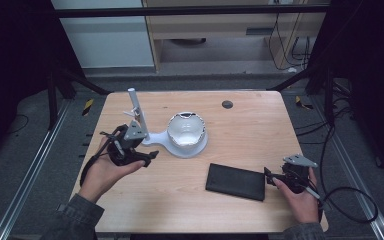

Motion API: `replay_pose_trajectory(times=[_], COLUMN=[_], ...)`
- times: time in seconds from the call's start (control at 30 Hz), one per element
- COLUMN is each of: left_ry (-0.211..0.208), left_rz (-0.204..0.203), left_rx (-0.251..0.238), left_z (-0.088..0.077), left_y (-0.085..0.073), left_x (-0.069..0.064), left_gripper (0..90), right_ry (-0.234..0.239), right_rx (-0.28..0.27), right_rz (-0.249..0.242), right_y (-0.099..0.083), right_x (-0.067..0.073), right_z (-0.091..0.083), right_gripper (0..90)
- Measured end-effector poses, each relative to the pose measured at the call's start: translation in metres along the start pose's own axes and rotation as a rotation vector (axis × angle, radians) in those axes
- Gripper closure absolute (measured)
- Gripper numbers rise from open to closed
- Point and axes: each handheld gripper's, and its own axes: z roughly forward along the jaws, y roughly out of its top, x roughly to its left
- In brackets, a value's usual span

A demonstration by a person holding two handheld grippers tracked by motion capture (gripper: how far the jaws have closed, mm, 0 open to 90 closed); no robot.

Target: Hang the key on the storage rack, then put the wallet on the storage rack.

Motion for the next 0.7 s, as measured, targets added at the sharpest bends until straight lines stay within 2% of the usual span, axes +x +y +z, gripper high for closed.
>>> replay_pose_trajectory(times=[0.03, 0.2, 0.4, 0.47, 0.53, 0.57, 0.6, 0.63, 0.7], left_ry=[0.000, -0.062, -0.104, -0.106, -0.114, -0.140, -0.165, -0.163, -0.186], left_rz=[0.000, 0.010, 0.005, 0.007, 0.021, 0.021, 0.034, 0.039, 0.043], left_rx=[0.000, 0.000, -0.001, -0.001, -0.017, -0.020, -0.015, -0.021, -0.015], left_z=[0.000, 0.021, 0.039, 0.044, 0.050, 0.054, 0.061, 0.065, 0.072], left_y=[0.000, -0.005, -0.007, -0.008, -0.010, -0.011, -0.012, -0.012, -0.013], left_x=[0.000, -0.013, -0.025, -0.029, -0.035, -0.040, -0.046, -0.050, -0.056], left_gripper=[28.6, 20.7, 18.0, 17.8, 21.8, 27.4, 27.4, 34.4, 45.0], right_ry=[0.000, 0.006, 0.003, 0.004, 0.006, 0.008, 0.008, 0.011, 0.014], right_rx=[0.000, -0.029, -0.039, -0.044, -0.055, -0.064, -0.064, -0.068, -0.068], right_rz=[0.000, -0.005, -0.012, -0.015, -0.018, -0.027, -0.027, -0.027, -0.034], right_y=[0.000, 0.001, 0.001, 0.001, 0.002, 0.003, 0.003, 0.003, 0.003], right_x=[0.000, 0.000, 0.001, 0.001, 0.001, 0.002, 0.002, 0.002, 0.003], right_z=[0.000, -0.005, -0.005, -0.006, -0.007, -0.009, -0.009, -0.010, -0.010], right_gripper=[7.3, 12.5, 16.4, 18.7, 21.5, 25.0, 25.0, 27.8, 31.4])
